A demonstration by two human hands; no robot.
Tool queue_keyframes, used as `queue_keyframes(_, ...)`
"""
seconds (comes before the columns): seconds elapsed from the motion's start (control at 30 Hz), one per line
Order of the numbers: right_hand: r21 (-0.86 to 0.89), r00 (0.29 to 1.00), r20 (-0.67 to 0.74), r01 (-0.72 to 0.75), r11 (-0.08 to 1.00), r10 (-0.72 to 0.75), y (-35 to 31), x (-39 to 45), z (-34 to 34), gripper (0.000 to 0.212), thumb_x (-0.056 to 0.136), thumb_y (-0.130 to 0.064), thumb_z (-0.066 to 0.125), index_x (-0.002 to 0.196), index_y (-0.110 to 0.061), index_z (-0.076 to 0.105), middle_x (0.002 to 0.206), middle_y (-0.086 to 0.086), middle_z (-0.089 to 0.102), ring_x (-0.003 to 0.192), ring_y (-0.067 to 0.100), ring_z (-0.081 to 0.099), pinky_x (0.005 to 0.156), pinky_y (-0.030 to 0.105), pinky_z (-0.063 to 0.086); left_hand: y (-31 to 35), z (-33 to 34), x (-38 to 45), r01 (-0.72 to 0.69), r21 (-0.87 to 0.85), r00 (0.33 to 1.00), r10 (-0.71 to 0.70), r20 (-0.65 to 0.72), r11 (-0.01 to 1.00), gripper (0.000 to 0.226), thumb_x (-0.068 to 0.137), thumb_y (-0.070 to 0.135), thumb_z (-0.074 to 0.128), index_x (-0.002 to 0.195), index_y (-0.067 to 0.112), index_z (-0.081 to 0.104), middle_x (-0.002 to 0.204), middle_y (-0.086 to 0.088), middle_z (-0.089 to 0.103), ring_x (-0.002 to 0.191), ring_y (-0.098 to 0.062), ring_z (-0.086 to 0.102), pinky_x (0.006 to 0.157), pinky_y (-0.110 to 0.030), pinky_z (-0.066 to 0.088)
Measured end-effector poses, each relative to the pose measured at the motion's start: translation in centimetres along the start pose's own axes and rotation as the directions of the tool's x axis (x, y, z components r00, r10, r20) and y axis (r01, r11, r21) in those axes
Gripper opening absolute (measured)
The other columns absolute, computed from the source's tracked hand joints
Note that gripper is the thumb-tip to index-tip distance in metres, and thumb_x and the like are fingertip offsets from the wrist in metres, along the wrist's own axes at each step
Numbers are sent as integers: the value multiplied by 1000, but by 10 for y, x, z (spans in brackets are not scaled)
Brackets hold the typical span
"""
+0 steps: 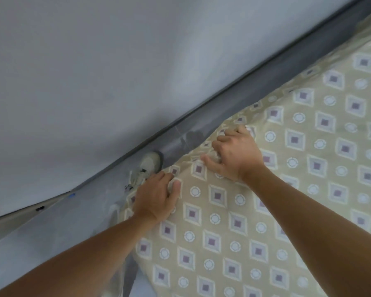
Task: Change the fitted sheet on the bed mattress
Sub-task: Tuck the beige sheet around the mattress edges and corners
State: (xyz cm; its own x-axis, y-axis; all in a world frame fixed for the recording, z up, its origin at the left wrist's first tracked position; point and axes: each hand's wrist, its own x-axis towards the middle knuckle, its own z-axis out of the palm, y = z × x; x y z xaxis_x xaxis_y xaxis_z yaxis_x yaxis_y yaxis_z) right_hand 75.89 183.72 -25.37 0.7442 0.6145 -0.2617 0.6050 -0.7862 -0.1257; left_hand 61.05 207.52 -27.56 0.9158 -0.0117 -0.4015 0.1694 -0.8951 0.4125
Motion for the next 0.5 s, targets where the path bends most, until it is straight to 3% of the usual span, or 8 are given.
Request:
queue_keyframes(0.13, 19, 999, -38, -5, 1000, 5, 1, -1, 0, 57, 97, -69, 36, 66, -24, 50, 66, -3, 54, 71, 25, 51, 82, 43, 38, 1, -17, 2, 11, -157, 995, 5, 101, 988, 56, 104, 59, 21, 109, 28, 66, 110, 9, 64, 106, -13, 56, 83, -38, 47)
queue_keyframes(0.23, 45, 997, 73, 9, 999, -12, -4, 2, -15, 63, 98, -66, 23, 70, -22, 59, 71, -2, 53, 70, 24, 53, 82, 44, 42, -3, -22, 23, 324, -414, 914, -169, 368, 850, 43, 104, 50, 36, 123, 28, 68, 121, 10, 66, 114, -12, 59, 102, -39, 48)
queue_keyframes(0.27, 59, 992, 123, 21, 998, -28, -9, 6, -20, 66, 97, -64, 16, 73, -21, 60, 75, -2, 52, 72, 24, 55, 80, 43, 44, -8, -19, 34, 377, -426, 893, -201, 403, 823, 40, 102, 51, 43, 127, 31, 68, 123, 10, 68, 114, -12, 62, 105, -43, 49)
queue_keyframes(0.37, 64, 963, 236, 116, 991, -128, -24, 21, -30, 75, 91, -63, 1, 71, -16, 57, 68, -1, 50, 69, 24, 57, 66, 35, 43, -13, -9, 72, 318, -291, 865, -151, 478, 902, 46, 93, 57, 48, 125, 35, 71, 117, 10, 74, 110, -13, 67, 102, -46, 52)
queue_keyframes(0.5, 44, 935, 326, 135, 990, -142, -32, 29, -36, 67, 103, -62, 19, 62, -16, 45, 60, 2, 41, 56, 23, 40, 58, 34, 26, 4, 5, 108, 401, -269, 745, -141, 652, 876, 37, 92, 52, 55, 108, 27, 76, 110, 8, 76, 104, -15, 70, 99, -42, 55)
